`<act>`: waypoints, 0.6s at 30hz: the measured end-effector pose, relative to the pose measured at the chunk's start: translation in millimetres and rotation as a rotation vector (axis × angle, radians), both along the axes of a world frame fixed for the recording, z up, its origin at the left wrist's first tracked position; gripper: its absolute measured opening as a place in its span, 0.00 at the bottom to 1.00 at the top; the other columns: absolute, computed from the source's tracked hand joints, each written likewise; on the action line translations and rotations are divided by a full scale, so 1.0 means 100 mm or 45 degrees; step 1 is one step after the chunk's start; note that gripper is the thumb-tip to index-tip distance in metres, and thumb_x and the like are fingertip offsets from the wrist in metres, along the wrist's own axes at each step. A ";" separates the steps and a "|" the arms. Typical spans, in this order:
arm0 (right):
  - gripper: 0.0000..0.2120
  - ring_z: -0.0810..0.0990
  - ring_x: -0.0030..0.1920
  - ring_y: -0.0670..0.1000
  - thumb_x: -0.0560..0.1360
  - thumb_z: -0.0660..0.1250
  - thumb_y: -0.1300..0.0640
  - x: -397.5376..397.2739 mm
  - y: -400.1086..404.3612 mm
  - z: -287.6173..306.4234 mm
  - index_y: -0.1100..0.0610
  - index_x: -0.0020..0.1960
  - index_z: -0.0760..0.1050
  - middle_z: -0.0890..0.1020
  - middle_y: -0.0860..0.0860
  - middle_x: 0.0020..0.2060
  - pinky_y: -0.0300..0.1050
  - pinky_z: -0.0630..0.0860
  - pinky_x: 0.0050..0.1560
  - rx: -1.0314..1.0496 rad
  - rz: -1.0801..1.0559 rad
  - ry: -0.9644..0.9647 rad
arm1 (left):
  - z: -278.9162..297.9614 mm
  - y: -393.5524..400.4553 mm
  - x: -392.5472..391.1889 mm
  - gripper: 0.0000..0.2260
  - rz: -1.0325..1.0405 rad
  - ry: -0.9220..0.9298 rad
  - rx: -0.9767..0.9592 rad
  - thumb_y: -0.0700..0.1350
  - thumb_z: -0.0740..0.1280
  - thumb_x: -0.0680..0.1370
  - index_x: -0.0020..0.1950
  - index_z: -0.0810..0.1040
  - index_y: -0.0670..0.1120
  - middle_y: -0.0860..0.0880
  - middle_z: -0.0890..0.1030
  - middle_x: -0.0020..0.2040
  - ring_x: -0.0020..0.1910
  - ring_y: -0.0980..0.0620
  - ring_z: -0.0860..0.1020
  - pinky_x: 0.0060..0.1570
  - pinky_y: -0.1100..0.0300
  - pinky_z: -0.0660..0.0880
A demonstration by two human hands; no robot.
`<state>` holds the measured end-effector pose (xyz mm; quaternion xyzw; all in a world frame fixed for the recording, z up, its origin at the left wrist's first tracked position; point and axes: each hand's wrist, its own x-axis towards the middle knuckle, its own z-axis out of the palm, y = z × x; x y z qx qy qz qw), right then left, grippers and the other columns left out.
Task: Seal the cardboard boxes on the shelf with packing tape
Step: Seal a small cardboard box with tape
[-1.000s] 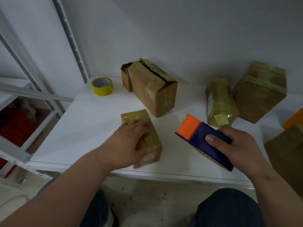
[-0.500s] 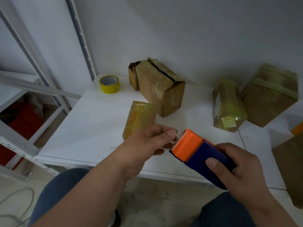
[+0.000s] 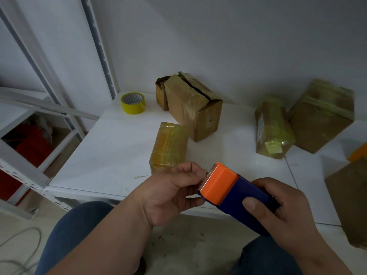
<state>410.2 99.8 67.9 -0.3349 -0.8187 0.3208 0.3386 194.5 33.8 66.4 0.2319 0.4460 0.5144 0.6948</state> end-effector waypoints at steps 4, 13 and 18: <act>0.21 0.81 0.32 0.42 0.70 0.60 0.29 0.00 -0.02 0.01 0.45 0.45 0.76 0.82 0.42 0.35 0.28 0.72 0.28 -0.034 -0.005 -0.004 | 0.03 -0.01 0.01 0.03 0.029 0.077 -0.026 0.43 0.69 0.71 0.39 0.79 0.44 0.46 0.79 0.38 0.40 0.50 0.76 0.47 0.54 0.76; 0.24 0.81 0.33 0.42 0.69 0.59 0.26 0.00 -0.05 0.03 0.45 0.47 0.76 0.83 0.42 0.36 0.29 0.73 0.28 -0.084 -0.019 -0.037 | 0.03 -0.03 0.03 0.18 0.151 0.229 -0.111 0.44 0.60 0.82 0.35 0.83 0.46 0.45 0.80 0.38 0.41 0.47 0.76 0.53 0.46 0.75; 0.26 0.81 0.33 0.42 0.67 0.60 0.25 -0.01 -0.04 0.06 0.46 0.42 0.78 0.83 0.41 0.36 0.28 0.72 0.28 -0.129 -0.009 -0.099 | 0.03 -0.06 0.02 0.24 0.175 0.303 -0.081 0.61 0.69 0.67 0.47 0.80 0.40 0.40 0.81 0.44 0.46 0.45 0.78 0.55 0.48 0.76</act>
